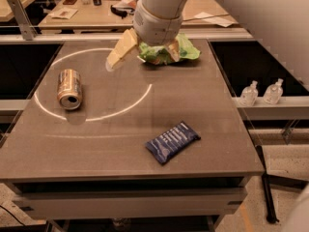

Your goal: Place orange can upright

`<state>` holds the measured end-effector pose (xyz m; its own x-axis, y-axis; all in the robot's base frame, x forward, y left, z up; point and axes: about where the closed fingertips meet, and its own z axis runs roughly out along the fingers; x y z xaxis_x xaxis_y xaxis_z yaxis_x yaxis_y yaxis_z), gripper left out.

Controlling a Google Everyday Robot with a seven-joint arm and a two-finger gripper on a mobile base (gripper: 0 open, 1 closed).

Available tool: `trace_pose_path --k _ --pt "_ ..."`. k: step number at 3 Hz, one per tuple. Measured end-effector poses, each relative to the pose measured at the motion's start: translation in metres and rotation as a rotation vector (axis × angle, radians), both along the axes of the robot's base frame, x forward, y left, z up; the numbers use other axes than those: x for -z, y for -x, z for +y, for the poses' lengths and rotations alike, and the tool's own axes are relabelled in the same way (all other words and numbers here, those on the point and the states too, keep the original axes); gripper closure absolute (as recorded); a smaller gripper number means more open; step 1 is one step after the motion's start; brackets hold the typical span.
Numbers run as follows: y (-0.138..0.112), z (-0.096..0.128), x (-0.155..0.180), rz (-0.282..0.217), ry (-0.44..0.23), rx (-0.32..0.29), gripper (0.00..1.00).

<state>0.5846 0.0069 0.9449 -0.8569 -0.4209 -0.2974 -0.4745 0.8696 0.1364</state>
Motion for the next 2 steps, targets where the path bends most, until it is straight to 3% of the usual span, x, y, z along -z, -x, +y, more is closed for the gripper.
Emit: trace_pose_path --k 1,2 --pt "-0.0204 0.0621 0.0012 0.035 0.008 -0.058 0.00" --pt "-0.0205 0.0621 0.0012 0.035 0.008 -0.058 0.00"
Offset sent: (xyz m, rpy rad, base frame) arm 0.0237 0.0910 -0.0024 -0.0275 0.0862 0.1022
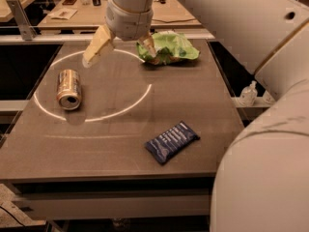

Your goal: Place orange can upright

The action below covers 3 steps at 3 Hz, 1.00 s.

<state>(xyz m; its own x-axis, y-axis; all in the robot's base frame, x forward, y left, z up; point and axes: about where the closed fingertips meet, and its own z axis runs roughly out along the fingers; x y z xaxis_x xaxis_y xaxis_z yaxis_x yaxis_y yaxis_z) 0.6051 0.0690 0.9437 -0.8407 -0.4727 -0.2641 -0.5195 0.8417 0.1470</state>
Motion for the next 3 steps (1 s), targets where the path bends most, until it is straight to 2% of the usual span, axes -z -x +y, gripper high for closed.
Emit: trace_pose_path --k 1,2,3 --pt "0.000 0.006 0.004 0.023 0.020 0.030 0.00" --pt "-0.003 0.030 0.010 0.058 0.045 0.043 0.00" --pt "-0.011 0.064 0.014 0.073 0.054 0.022 0.00"
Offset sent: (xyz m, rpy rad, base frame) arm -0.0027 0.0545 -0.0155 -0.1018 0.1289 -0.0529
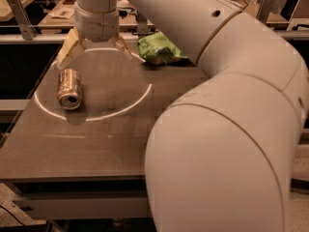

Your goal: Place orange can upright

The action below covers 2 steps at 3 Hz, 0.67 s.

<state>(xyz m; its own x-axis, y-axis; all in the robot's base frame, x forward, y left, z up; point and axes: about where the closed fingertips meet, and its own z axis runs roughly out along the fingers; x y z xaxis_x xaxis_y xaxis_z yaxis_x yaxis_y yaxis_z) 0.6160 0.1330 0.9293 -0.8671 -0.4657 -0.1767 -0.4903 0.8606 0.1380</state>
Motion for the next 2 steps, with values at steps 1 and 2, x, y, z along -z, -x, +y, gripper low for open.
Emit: trace_pose_path --k 1,2 --pt "-0.009 0.038 0.002 0.003 0.006 -0.042 0.00" --pt "-0.012 0.081 0.005 0.003 0.007 -0.100 0.00"
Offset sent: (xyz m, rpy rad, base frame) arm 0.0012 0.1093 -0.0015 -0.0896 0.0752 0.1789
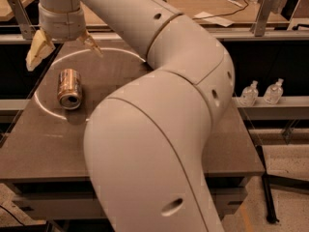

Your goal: Place orange can upright

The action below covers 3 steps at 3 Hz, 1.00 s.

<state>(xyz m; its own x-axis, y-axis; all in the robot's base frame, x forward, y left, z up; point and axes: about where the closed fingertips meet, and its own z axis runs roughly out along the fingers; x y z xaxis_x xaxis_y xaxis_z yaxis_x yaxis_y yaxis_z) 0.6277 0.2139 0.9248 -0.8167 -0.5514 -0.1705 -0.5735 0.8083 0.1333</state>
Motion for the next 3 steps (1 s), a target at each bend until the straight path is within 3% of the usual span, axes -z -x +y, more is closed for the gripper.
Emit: trace_pose_path --k 1,2,3 --pt "-0.001 0.027 0.008 0.003 0.011 -0.025 0.00" --pt "0.002 0.037 0.033 0.048 0.043 -0.024 0.00" --pt "-0.004 0.032 0.059 0.094 0.075 0.005 0.00"
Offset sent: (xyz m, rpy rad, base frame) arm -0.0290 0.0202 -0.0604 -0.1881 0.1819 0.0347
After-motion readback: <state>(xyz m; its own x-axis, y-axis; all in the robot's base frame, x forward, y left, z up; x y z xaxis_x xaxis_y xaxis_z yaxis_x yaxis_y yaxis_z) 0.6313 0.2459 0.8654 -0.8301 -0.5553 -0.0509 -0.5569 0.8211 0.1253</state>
